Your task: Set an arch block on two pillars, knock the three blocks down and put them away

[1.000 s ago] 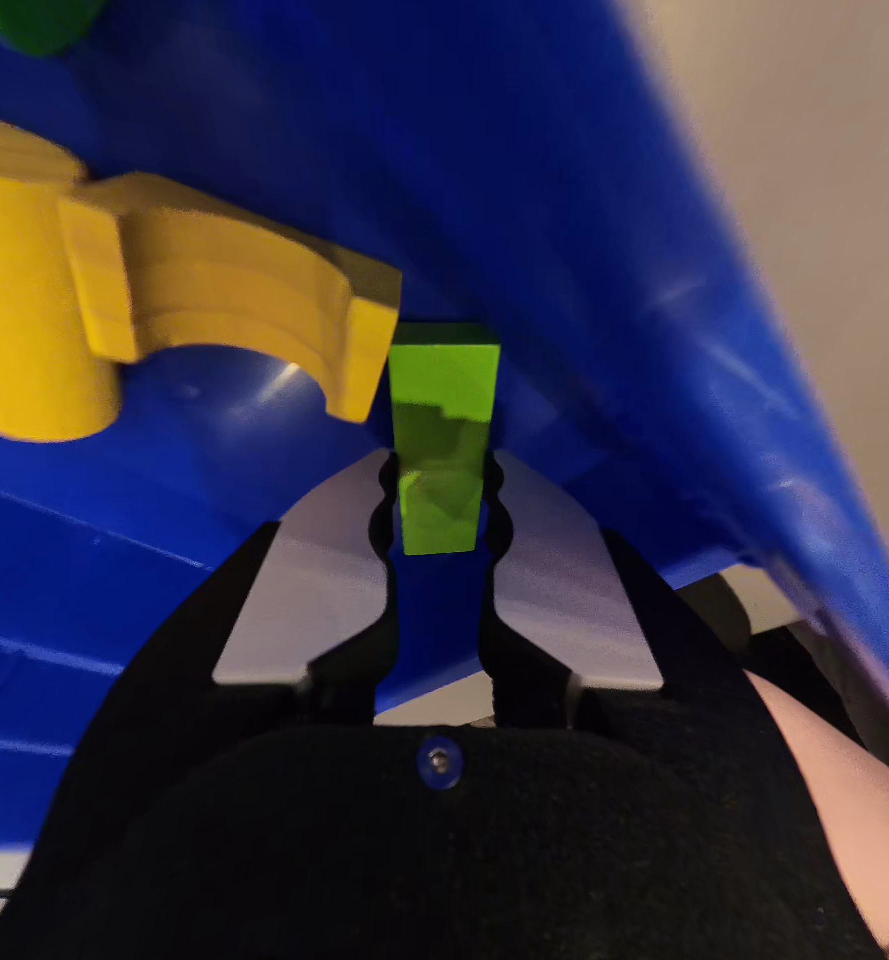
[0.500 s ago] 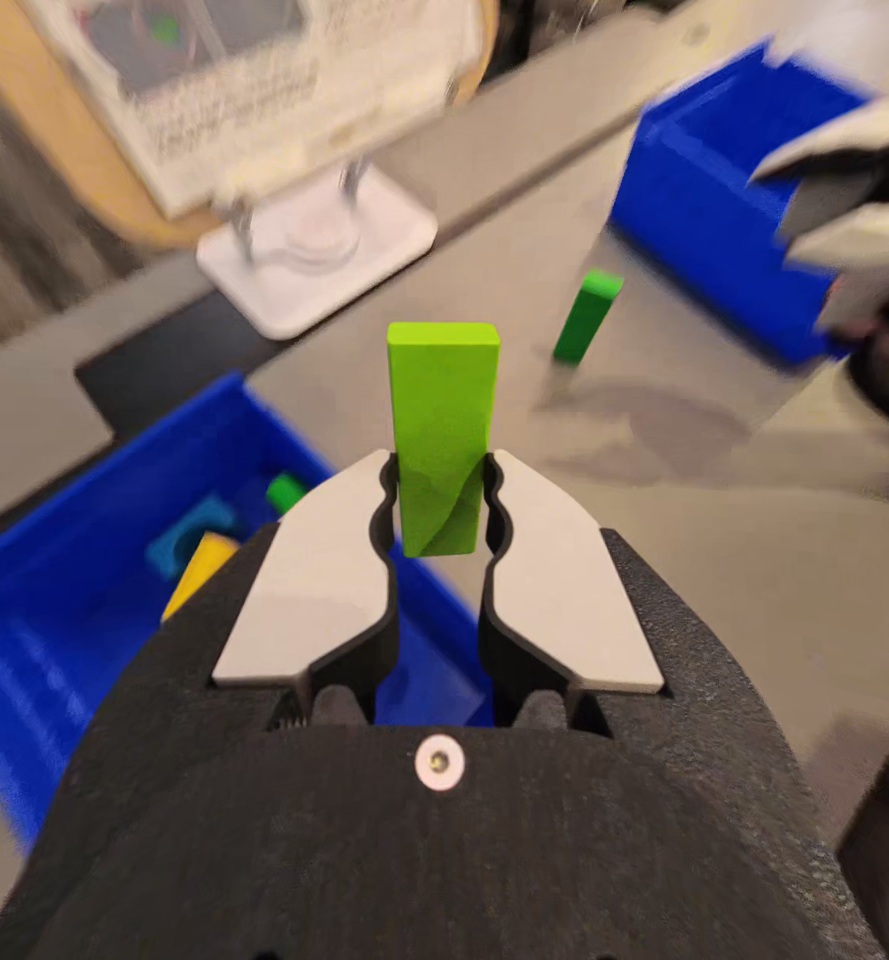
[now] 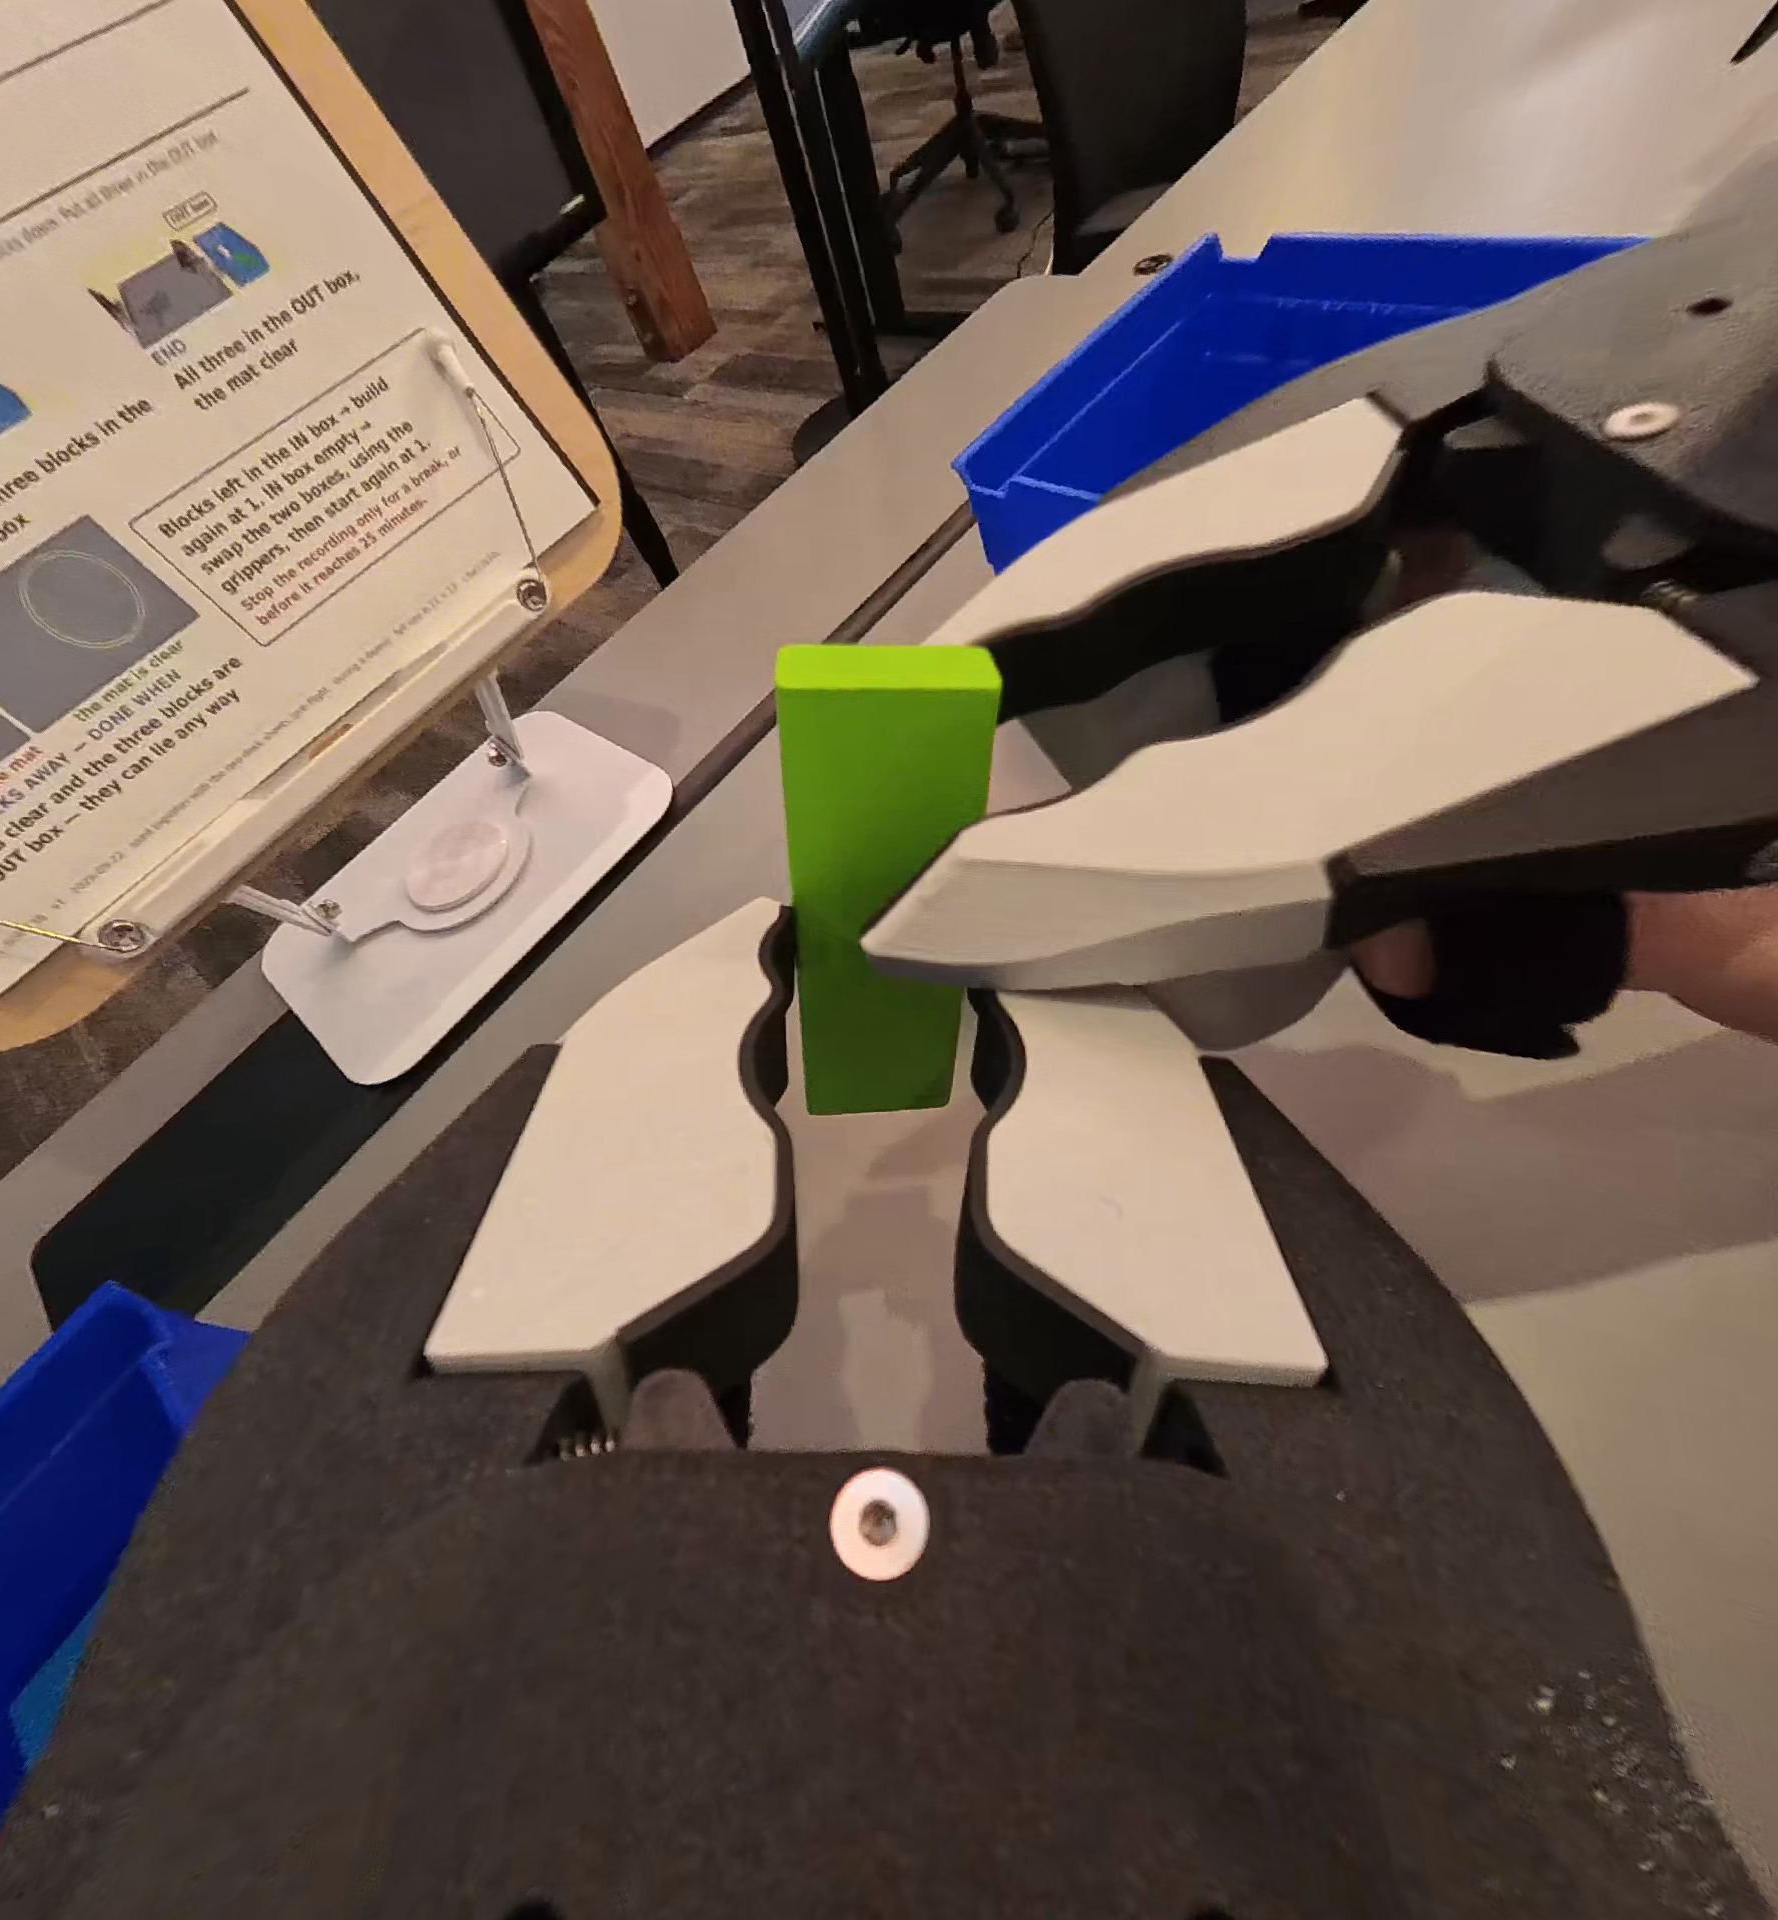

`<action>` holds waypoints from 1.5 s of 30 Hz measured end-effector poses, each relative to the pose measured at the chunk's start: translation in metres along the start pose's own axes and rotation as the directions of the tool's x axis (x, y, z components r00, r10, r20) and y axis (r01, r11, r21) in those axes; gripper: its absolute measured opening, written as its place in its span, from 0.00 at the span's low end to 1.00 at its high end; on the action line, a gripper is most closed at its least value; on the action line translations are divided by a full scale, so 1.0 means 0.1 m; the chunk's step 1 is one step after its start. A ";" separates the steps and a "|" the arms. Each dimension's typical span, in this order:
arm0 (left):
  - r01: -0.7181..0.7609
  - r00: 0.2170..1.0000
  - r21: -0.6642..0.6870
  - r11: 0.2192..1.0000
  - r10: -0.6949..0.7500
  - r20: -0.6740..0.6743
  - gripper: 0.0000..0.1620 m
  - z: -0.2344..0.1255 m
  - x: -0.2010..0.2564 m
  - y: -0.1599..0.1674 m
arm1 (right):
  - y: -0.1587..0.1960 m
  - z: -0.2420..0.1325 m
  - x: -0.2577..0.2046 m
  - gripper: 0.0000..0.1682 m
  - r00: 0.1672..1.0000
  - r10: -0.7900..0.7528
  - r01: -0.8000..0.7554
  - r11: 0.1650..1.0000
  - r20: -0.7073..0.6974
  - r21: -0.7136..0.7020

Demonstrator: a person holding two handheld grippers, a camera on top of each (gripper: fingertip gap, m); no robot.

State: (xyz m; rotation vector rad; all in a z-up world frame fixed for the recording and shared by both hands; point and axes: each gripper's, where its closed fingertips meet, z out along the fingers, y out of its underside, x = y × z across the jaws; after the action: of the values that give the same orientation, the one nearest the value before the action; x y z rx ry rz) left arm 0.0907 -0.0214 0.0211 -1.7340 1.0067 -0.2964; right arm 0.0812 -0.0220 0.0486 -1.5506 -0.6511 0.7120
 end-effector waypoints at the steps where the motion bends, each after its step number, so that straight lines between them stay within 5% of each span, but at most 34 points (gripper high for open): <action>1: -0.005 1.000 -0.005 1.000 0.005 0.004 0.20 0.00 0.00 0.01 | 0.03 0.01 0.00 0.21 1.000 0.010 -0.010 1.000 0.011 -0.016; 3: -0.032 0.999 -0.028 0.999 0.032 -0.010 0.20 0.01 0.02 0.04 | 0.08 0.01 0.00 0.11 0.999 0.017 -0.015 0.998 0.031 -0.055; 12: -0.091 0.996 -0.138 0.986 0.088 -0.028 0.31 0.01 0.03 0.19 | 0.14 0.01 0.15 0.10 1.000 0.003 -0.004 0.996 -0.001 -0.085; 17: -0.056 0.998 -0.099 0.994 0.057 0.013 0.34 -0.31 -0.23 0.03 | -0.02 -0.13 0.42 0.10 0.990 -0.041 0.027 0.993 -0.132 -0.111; 28: 0.051 0.998 -0.009 0.999 -0.050 0.035 0.37 -0.80 -0.57 -0.13 | 1.04 0.32 0.60 0.10 0.950 -0.077 -0.032 0.940 -0.302 -0.340; 45: 0.163 0.977 0.018 0.987 -0.163 0.138 0.35 -1.16 -1.16 0.01 | 1.37 0.46 0.72 0.10 0.941 -0.080 -0.058 0.920 -0.330 -0.387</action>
State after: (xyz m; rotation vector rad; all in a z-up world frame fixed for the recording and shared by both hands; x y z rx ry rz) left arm -0.0532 -0.0117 0.0989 -1.8089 0.7641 -0.2787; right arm 0.0935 0.0490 -0.0960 -1.9821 -0.5606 0.2944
